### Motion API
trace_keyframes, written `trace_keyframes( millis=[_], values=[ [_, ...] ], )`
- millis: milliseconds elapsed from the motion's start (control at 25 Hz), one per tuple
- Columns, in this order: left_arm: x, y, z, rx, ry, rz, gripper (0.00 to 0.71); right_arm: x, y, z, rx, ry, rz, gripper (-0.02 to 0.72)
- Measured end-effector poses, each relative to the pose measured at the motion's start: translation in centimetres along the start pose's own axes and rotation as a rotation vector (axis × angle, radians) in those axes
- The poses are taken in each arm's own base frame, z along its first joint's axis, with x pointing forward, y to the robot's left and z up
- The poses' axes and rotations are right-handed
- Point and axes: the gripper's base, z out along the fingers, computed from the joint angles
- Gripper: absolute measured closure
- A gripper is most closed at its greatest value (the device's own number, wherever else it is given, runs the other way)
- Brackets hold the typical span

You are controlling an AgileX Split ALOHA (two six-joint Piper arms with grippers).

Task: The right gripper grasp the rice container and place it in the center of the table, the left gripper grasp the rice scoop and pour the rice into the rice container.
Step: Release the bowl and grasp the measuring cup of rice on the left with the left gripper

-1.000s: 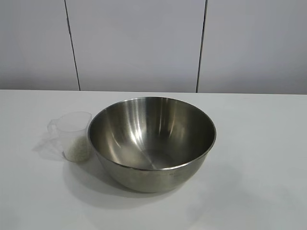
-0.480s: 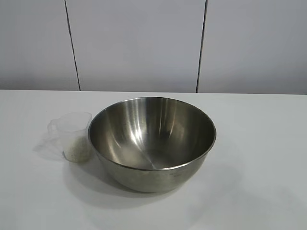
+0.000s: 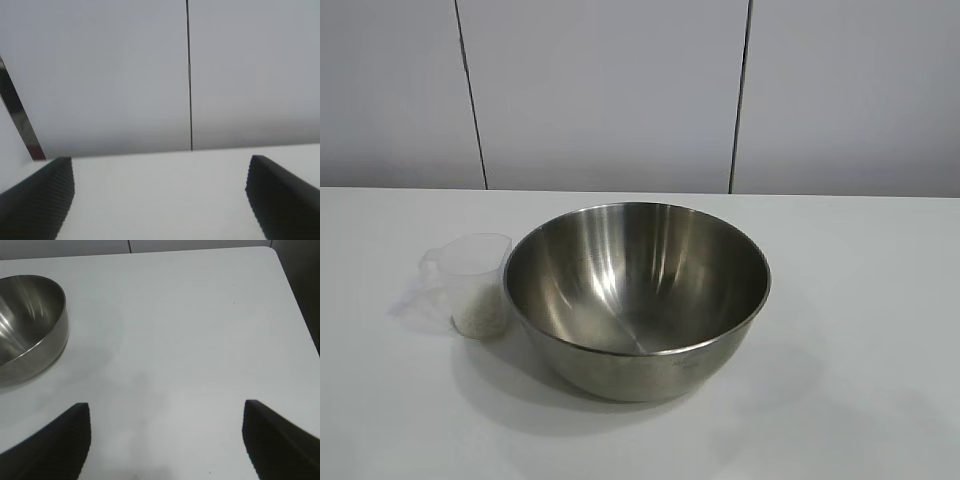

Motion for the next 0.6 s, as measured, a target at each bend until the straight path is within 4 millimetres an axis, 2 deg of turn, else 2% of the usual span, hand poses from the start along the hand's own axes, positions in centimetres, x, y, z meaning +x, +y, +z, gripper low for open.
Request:
trace_keyframes(
  millis=[240, 440, 600],
  values=[
    [3.0, -0.3, 2.6, 0.069, -0.05, -0.142, 0.137, 0.0, 0.0, 0.0, 0.0, 0.0, 0.0, 0.135],
    [6.2, -0.3, 5.3, 0.091, 0.015, -0.145, 0.139, 0.0, 0.0, 0.0, 0.0, 0.0, 0.0, 0.135],
    [8.2, -0.4, 7.1, 0.122, -0.002, -0.14, 0.14, 0.0, 0.0, 0.0, 0.0, 0.001, 0.0, 0.135]
  ],
)
